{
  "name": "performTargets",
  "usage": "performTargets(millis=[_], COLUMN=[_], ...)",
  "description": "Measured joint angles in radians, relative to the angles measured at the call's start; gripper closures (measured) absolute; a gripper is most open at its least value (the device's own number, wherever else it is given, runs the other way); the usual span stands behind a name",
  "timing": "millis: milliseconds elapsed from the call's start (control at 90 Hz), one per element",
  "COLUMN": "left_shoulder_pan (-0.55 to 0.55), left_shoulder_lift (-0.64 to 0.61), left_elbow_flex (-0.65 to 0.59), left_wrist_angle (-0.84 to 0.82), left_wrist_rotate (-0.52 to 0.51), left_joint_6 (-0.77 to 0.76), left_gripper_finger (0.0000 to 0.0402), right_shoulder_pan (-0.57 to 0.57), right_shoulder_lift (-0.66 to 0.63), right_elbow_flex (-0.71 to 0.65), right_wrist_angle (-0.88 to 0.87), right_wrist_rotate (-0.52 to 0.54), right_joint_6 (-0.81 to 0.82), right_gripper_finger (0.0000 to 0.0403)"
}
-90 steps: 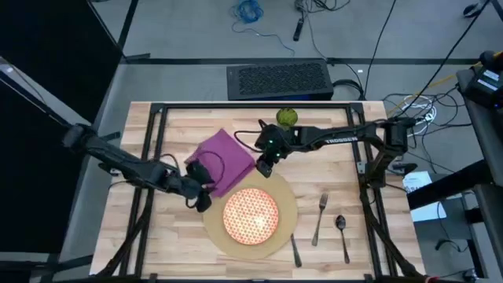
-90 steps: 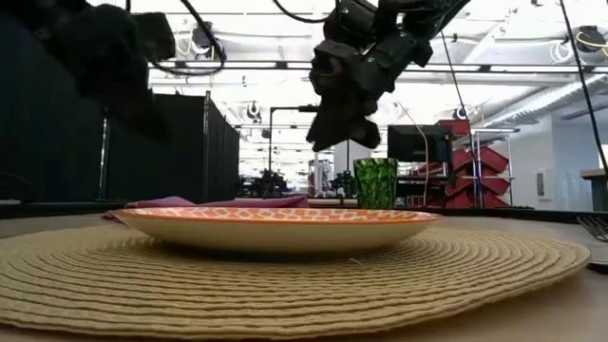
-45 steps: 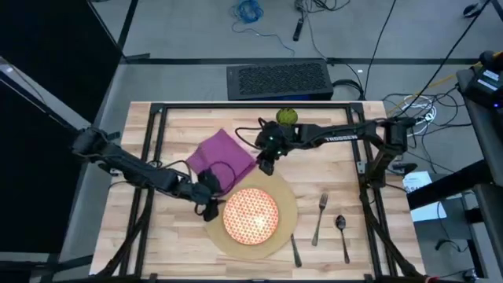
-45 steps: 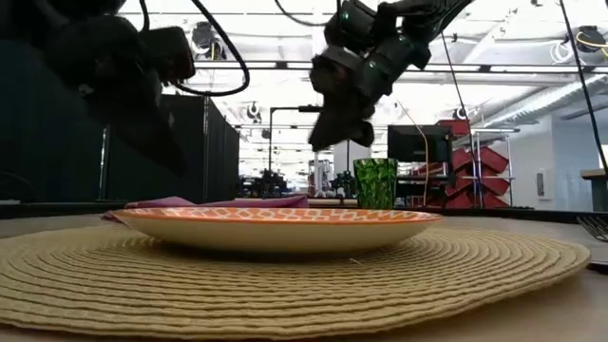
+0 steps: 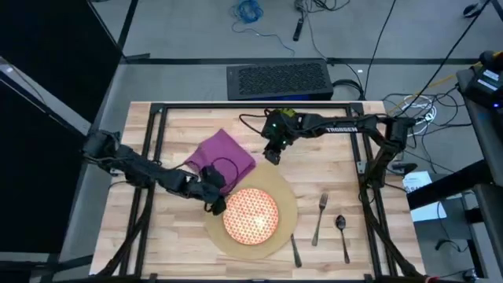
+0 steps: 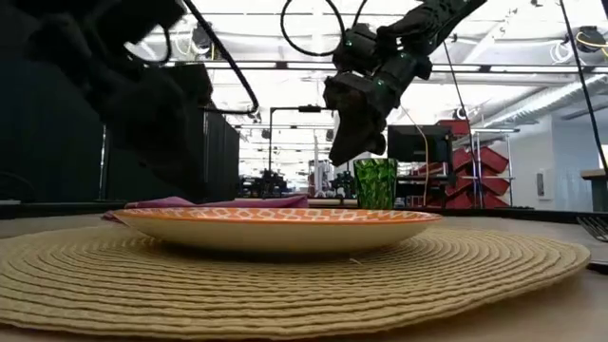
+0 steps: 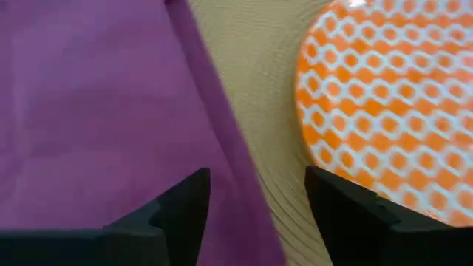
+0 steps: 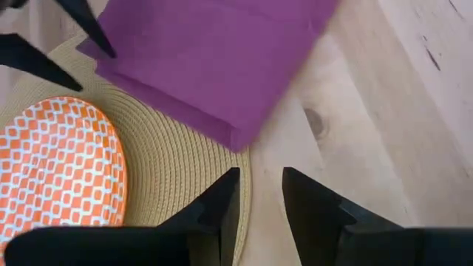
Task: Set table place
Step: Fold the purple table napkin
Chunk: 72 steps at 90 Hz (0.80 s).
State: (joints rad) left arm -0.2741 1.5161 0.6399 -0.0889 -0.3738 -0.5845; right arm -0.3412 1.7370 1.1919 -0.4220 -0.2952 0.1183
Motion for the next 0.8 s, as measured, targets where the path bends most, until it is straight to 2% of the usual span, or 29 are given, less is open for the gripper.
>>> performTargets(millis=[133,367,800], left_shoulder_pan=[0.020,0.041,0.045], left_shoulder_lift=[0.045,0.098,0.197], left_elbow_flex=[0.037,0.083,0.106], left_wrist_angle=[0.000,-0.013,-0.017], left_wrist_rotate=[-0.029,-0.098,-0.065], left_joint_6=[0.069,0.102,0.094], left_gripper_finger=[0.0193,0.0193,0.0193], right_shoulder_pan=[0.000,0.000,-0.090], right_shoulder_lift=[0.000,0.000,0.000], right_elbow_flex=[0.000,0.000,0.000], right_wrist_angle=[-0.010,-0.018,0.015], right_wrist_rotate=[-0.001,-0.001,-0.082], right_joint_6=[-0.011,-0.034,-0.052], right_gripper_finger=[0.0312,0.0312,0.0312])
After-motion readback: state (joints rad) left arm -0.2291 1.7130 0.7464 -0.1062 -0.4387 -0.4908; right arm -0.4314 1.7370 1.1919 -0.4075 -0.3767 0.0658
